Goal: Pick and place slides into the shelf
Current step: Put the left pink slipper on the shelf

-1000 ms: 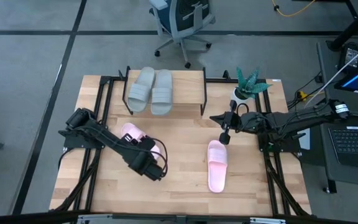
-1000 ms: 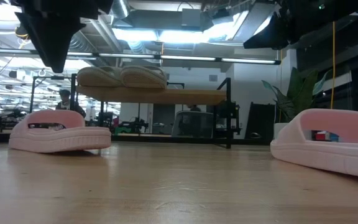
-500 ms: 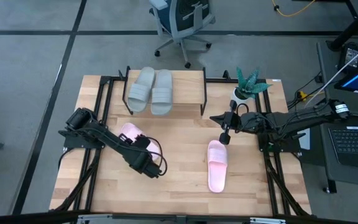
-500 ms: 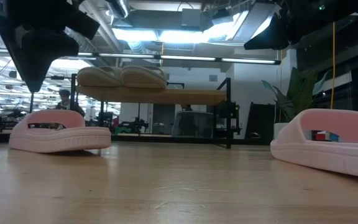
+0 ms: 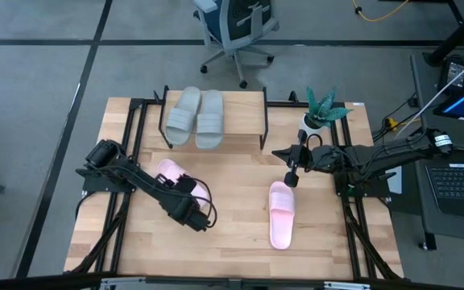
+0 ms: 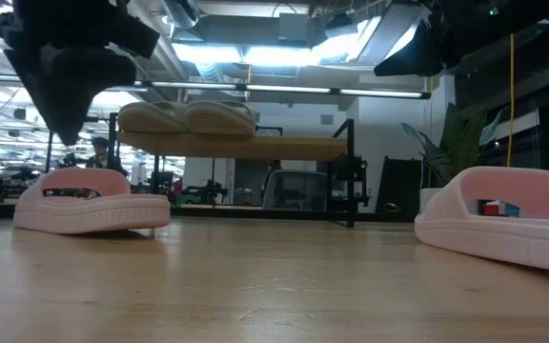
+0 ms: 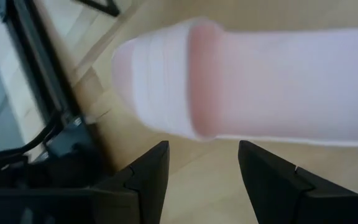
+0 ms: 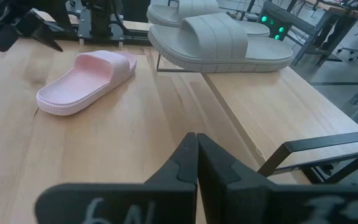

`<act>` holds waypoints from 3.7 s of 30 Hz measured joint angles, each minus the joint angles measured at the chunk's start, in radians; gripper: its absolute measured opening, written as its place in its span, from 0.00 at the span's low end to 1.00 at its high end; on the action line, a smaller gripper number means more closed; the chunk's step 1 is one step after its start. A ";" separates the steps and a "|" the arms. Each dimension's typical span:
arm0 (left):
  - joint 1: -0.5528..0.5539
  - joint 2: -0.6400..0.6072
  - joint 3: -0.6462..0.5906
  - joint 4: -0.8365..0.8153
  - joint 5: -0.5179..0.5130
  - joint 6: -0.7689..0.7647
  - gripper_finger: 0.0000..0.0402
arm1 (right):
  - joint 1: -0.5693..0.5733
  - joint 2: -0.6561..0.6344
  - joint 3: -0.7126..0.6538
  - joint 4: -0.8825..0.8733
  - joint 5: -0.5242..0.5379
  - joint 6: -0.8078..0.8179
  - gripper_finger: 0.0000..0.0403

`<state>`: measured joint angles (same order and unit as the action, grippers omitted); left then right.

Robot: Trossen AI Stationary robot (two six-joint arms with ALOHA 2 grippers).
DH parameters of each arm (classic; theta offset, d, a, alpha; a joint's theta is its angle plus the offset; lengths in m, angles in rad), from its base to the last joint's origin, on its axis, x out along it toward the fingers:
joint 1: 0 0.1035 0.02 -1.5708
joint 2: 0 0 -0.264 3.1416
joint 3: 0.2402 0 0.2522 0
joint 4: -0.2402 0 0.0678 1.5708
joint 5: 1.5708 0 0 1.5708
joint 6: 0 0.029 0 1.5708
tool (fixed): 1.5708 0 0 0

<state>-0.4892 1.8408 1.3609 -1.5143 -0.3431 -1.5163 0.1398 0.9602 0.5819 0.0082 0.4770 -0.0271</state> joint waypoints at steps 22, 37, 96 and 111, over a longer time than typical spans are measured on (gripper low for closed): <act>0.014 0.000 0.000 0.003 -0.041 -0.023 0.46 | 0.000 0.000 0.000 -0.008 0.000 0.000 0.01; 0.034 0.099 -0.001 -0.052 -0.041 0.010 0.46 | 0.000 0.000 0.000 -0.022 -0.001 0.005 0.01; 0.050 0.129 -0.084 0.018 0.031 0.000 0.01 | 0.000 0.000 0.000 -0.052 -0.001 0.024 0.01; 0.043 0.129 -0.084 0.019 0.000 0.007 0.00 | 0.000 0.000 0.000 -0.052 -0.002 0.024 0.01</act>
<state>-0.4466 1.9701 1.2770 -1.4956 -0.3432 -1.5089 0.1395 0.9604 0.5816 -0.0437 0.4751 -0.0032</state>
